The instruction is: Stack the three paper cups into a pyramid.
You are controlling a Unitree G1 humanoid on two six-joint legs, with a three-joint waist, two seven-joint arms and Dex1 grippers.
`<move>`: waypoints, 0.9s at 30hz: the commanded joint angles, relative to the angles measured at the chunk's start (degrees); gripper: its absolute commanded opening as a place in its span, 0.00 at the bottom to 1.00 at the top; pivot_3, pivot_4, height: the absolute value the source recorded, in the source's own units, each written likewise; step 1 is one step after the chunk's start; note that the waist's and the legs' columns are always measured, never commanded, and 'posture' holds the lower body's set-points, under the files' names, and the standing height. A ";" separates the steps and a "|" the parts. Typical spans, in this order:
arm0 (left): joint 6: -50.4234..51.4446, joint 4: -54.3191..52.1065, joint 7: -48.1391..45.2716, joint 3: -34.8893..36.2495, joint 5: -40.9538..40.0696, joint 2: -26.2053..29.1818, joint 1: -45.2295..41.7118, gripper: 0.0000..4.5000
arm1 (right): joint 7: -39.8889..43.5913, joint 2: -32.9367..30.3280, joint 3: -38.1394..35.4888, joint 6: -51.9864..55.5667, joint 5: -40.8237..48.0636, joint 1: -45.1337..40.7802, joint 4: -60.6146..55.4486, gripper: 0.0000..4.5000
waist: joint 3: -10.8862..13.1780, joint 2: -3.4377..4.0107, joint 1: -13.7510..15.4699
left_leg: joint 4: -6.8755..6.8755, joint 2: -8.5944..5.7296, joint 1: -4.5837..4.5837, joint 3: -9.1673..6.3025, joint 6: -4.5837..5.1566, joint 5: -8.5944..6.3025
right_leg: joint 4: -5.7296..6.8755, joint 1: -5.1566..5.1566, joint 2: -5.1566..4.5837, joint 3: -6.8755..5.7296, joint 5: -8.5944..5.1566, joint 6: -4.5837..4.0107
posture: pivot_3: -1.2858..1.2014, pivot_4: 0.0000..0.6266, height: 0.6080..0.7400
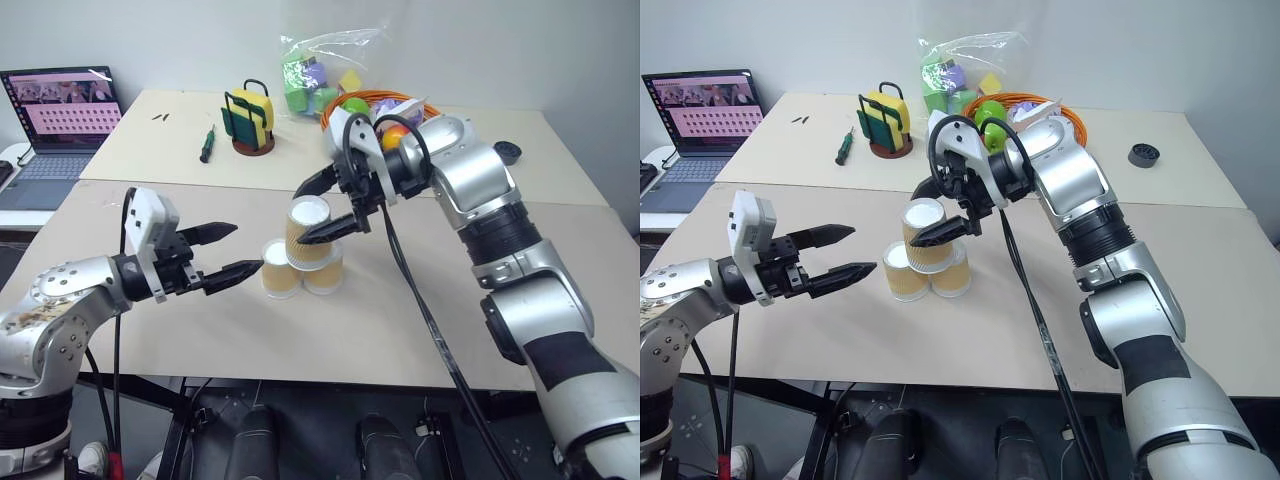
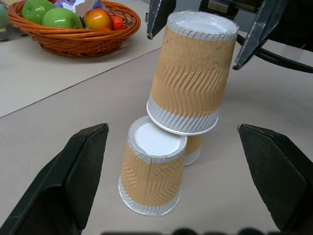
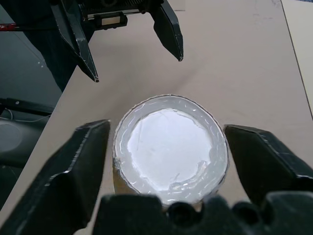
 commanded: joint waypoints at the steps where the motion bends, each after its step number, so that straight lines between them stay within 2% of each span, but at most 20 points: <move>1: -0.34 -1.50 0.16 0.31 -0.68 0.71 -1.33 1.00 | 1.19 -1.45 -5.54 2.89 3.96 -2.07 -4.63 0.99 | 0.00 0.00 0.02 | 0.00 0.00 -0.01 0.00 0.00 0.00 | 0.00 -0.01 0.00 0.00 0.00 0.00 | 0.52 0.24 0.40; 7: -0.49 -2.29 0.91 0.39 -0.54 0.44 -0.55 1.00 | 1.45 -5.82 -13.95 12.08 12.19 -3.25 -11.17 0.99 | 0.00 0.00 0.18 | 0.00 0.00 -0.03 0.00 0.04 0.03 | 0.00 -0.01 -0.01 0.00 -0.01 0.00 | 0.52 0.24 0.40; 9: -1.23 -4.07 1.53 2.10 0.70 0.68 4.05 1.00 | -3.34 -9.46 -25.12 22.97 21.76 -3.12 -14.52 0.99 | 0.00 0.00 0.10 | 0.00 0.00 -0.01 0.00 -0.01 -0.01 | -0.01 0.00 0.00 0.00 -0.01 0.00 | 0.52 0.24 0.40; 11: -2.02 -5.27 3.59 5.21 1.63 -0.30 8.68 1.00 | -12.09 -11.46 -34.72 29.10 26.20 -1.13 -16.86 0.99 | 0.01 -0.02 0.04 | -0.01 -0.01 -0.02 0.00 0.01 0.00 | -0.03 0.01 -0.04 0.00 -0.03 -0.03 | 0.52 0.24 0.40; 14: -3.76 -4.29 8.98 9.83 3.37 -3.47 12.92 1.00 | -28.03 -12.41 -38.09 28.19 19.37 7.02 -20.33 0.99 | -0.11 -0.20 0.40 | -0.02 0.00 0.05 -0.02 0.02 -0.02 | -0.02 0.05 -0.04 -0.01 -0.11 -0.11 | 0.52 0.24 0.40; 18: -5.64 -4.80 18.91 13.68 5.82 -11.49 17.54 1.00 | -48.73 -15.42 -30.58 20.07 -0.41 25.17 -23.84 0.99 | -0.33 -0.39 0.34 | -0.01 0.00 0.63 0.06 -0.41 -0.28 | -0.21 0.27 -0.14 0.01 -0.31 -0.54 | 0.52 0.24 0.40; 20: -6.82 -5.01 21.45 13.43 7.30 -13.93 18.86 1.00 | -54.04 -14.76 -29.34 18.45 -4.07 29.89 -24.74 0.99 | -0.30 -0.34 0.35 | 0.02 -0.06 0.56 0.13 -0.40 -0.28 | -0.36 0.30 -0.20 0.06 -0.24 -0.57 | 0.52 0.24 0.40; 21: -8.74 -3.86 23.75 12.99 9.33 -15.84 19.04 1.00 | -57.59 -13.36 -29.02 17.45 -6.00 32.77 -24.82 0.99 | -0.19 -0.18 0.35 | 0.07 -0.13 0.25 0.15 -0.33 -0.24 | -0.27 0.26 -0.24 0.14 -0.17 -0.47 | 0.52 0.24 0.40; 22: -10.62 -2.42 26.32 12.75 11.43 -17.68 18.65 1.00 | -60.71 -12.09 -28.67 16.23 -7.73 35.07 -24.81 0.99 | -0.16 -0.12 0.31 | 0.10 -0.14 -0.06 0.16 0.12 0.05 | -0.20 -0.02 -0.20 0.18 -0.10 -0.36 | 0.52 0.24 0.40; 24: -14.05 2.22 33.04 12.98 15.64 -21.47 15.44 1.00 | -66.63 -8.61 -29.45 13.48 -9.70 38.04 -24.28 0.99 | -0.16 -0.11 0.28 | 0.09 -0.12 -0.11 0.12 0.26 0.14 | 0.01 -0.12 -0.12 0.20 0.05 0.08 | 0.52 0.24 0.40; 27: -19.01 7.33 38.68 12.36 20.94 -24.45 12.16 1.00 | -70.99 -5.09 -30.70 10.42 -10.39 39.83 -23.70 0.99 | -0.16 -0.12 0.15 | 0.08 -0.10 -0.06 -0.01 0.26 0.14 | 0.06 -0.06 0.01 0.19 0.02 0.11 | 0.52 0.24 0.40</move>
